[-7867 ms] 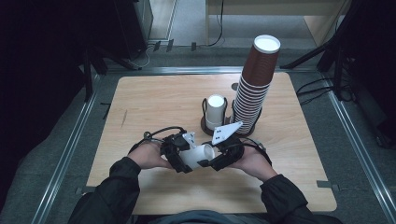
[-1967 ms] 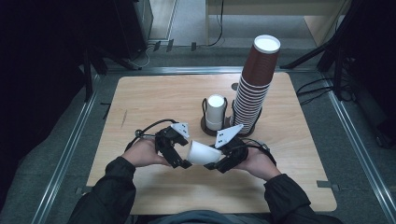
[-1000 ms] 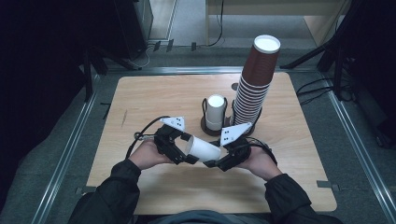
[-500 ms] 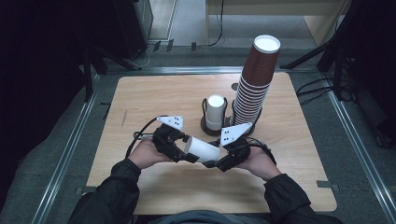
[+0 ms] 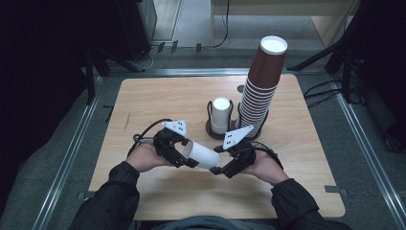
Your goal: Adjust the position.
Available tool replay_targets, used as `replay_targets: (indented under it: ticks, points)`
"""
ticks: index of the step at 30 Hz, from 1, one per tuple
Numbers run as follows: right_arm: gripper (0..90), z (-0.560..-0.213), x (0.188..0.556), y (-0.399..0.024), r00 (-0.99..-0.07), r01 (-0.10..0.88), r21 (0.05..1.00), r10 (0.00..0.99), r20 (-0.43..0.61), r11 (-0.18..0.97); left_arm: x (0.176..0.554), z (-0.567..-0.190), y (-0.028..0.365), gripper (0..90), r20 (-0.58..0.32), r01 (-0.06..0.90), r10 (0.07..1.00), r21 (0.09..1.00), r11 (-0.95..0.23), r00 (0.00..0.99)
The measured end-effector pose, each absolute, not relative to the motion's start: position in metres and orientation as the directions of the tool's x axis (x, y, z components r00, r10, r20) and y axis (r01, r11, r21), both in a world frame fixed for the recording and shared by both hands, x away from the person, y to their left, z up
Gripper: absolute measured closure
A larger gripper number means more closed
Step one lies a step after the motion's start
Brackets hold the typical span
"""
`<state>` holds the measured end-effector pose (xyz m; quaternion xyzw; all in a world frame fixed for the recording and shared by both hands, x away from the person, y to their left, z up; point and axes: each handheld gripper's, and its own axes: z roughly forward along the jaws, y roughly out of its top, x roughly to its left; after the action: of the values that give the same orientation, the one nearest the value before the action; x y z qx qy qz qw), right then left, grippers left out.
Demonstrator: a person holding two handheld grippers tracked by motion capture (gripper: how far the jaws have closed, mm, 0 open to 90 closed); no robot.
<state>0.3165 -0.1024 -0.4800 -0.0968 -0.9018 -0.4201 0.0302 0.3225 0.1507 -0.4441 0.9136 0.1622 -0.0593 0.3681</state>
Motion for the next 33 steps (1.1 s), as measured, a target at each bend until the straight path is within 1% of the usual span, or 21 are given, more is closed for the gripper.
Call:
replay_targets:
  ticks: [3, 8, 9, 13, 23, 28, 33]
  points:
    - [23.0, -0.481, 0.317, -0.102, -0.982, 0.186, 0.746, 0.147, 0.118, 0.64, 0.324, -0.444, 0.151, 22.9, -0.216, 0.337, 0.259, 0.634, -0.696, 0.941]
    - [23.1, -0.484, 0.316, -0.1, -0.981, 0.189, 0.722, 0.156, 0.113, 0.666, 0.321, -0.443, 0.148, 22.8, -0.143, 0.306, 0.276, 0.582, -0.753, 0.95]
    - [23.2, -0.485, 0.317, -0.1, -0.982, 0.183, 0.72, 0.156, 0.105, 0.669, 0.32, -0.444, 0.147, 22.8, -0.146, 0.307, 0.274, 0.575, -0.759, 0.95]
    - [23.4, -0.486, 0.316, -0.1, -0.981, 0.189, 0.71, 0.164, 0.105, 0.678, 0.319, -0.446, 0.142, 22.8, -0.11, 0.292, 0.277, 0.533, -0.794, 0.954]
    - [23.6, -0.49, 0.316, -0.094, -0.983, 0.181, 0.694, 0.159, 0.096, 0.697, 0.324, -0.452, 0.132, 22.6, -0.131, 0.326, 0.301, 0.482, -0.813, 0.945]
    - [24.4, -0.491, 0.315, -0.09, -0.983, 0.181, 0.683, 0.151, 0.104, 0.707, 0.322, -0.451, 0.123, 22.5, -0.134, 0.306, 0.276, 0.475, -0.825, 0.952]
    - [24.4, -0.493, 0.313, -0.086, -0.987, 0.159, 0.684, 0.136, 0.088, 0.712, 0.318, -0.449, 0.116, 22.5, -0.141, 0.286, 0.249, 0.483, -0.827, 0.958]
